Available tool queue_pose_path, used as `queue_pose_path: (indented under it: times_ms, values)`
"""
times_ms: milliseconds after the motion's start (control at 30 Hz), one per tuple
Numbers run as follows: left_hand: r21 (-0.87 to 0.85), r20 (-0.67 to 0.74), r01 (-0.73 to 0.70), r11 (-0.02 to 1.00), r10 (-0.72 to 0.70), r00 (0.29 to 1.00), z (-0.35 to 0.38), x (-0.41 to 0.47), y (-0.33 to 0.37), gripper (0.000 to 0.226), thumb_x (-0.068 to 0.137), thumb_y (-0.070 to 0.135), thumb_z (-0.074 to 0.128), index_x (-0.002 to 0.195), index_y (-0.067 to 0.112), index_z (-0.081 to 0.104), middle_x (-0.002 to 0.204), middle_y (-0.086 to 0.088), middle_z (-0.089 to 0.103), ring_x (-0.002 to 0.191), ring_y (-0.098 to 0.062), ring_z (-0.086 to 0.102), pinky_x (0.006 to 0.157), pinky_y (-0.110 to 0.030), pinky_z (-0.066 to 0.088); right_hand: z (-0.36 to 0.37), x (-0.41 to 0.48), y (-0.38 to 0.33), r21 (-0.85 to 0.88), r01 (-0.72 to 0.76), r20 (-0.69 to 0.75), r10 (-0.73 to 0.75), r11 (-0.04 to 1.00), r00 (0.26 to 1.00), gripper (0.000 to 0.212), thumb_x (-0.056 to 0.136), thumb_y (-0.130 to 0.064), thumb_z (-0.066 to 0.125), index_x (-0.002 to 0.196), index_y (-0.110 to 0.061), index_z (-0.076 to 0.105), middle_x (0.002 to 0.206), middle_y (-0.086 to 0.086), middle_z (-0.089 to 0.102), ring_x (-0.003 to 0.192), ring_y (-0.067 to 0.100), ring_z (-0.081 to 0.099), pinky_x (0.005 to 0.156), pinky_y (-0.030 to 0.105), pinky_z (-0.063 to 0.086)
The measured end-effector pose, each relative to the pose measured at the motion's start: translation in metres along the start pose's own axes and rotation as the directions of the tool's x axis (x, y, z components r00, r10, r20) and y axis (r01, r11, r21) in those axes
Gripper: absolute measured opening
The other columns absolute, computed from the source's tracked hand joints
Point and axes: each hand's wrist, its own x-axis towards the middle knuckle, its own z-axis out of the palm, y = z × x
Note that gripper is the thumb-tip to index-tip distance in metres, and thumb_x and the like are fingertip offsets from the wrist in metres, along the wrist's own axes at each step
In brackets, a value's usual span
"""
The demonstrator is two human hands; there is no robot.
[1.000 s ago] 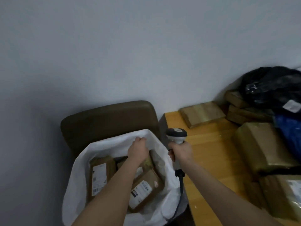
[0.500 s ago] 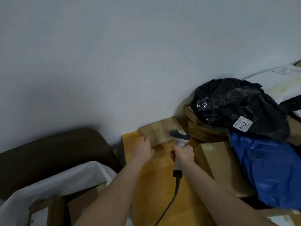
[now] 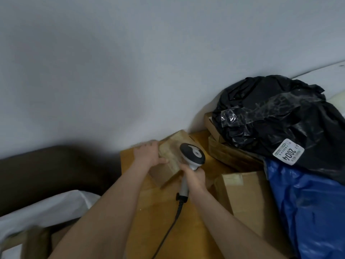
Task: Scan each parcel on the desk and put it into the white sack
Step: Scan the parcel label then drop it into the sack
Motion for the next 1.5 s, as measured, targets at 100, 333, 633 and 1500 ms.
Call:
queue_pose_path:
  times_ms: [100,333,633,1500]
  values:
    - [-0.278,0.161,0.030,0.960,0.015,0.987,0.013,-0.018,-0.012,0.082,0.077,0.058,0.067,0.144,0.030,0.031,0.139,0.000,0.050,0.122,-0.024,0.050,0.097,-0.040,0.045,0.003,-0.005,-0.002,0.091,-0.030,-0.009,0.031,0.995,0.999,0.051,0.083,-0.021,0.074,0.126,-0.006,0.053,0.118,0.013,0.061,0.111,0.033,0.058,0.100,0.047,0.047]
    - [-0.769,0.011,0.107,0.630,-0.154,0.988,0.014,-0.071,-0.023,0.046,0.087,0.010,0.063,0.132,0.016,0.052,0.126,-0.003,0.057,0.116,-0.023,0.053,0.089,-0.031,0.047,-0.004,-0.031,-0.006,0.338,-0.069,-0.014,0.078,0.938,0.997,0.041,0.086,-0.024,0.073,0.119,-0.006,0.057,0.113,0.012,0.065,0.101,0.030,0.063,0.094,0.045,0.050]
    - [-0.973,0.201,0.218,0.070,-0.197,0.959,-0.041,-0.156,-0.061,0.050,0.092,0.059,0.045,0.110,0.014,0.056,0.104,-0.006,0.061,0.101,-0.027,0.060,0.086,-0.041,0.052,0.006,-0.117,-0.006,0.342,0.050,0.023,-0.062,0.938,0.998,0.020,0.086,-0.030,0.072,0.098,-0.018,0.061,0.100,0.010,0.072,0.097,0.030,0.067,0.095,0.052,0.051]
    - [-0.985,0.139,0.130,0.109,0.073,0.988,-0.032,-0.329,-0.097,0.027,0.085,0.014,0.070,0.111,0.009,0.064,0.106,-0.011,0.071,0.098,-0.027,0.068,0.076,-0.037,0.057,-0.038,-0.279,0.071,0.035,0.358,0.043,-0.359,0.933,0.932,0.022,0.083,-0.011,0.073,0.100,-0.009,0.057,0.093,0.010,0.068,0.087,0.026,0.066,0.077,0.041,0.054]
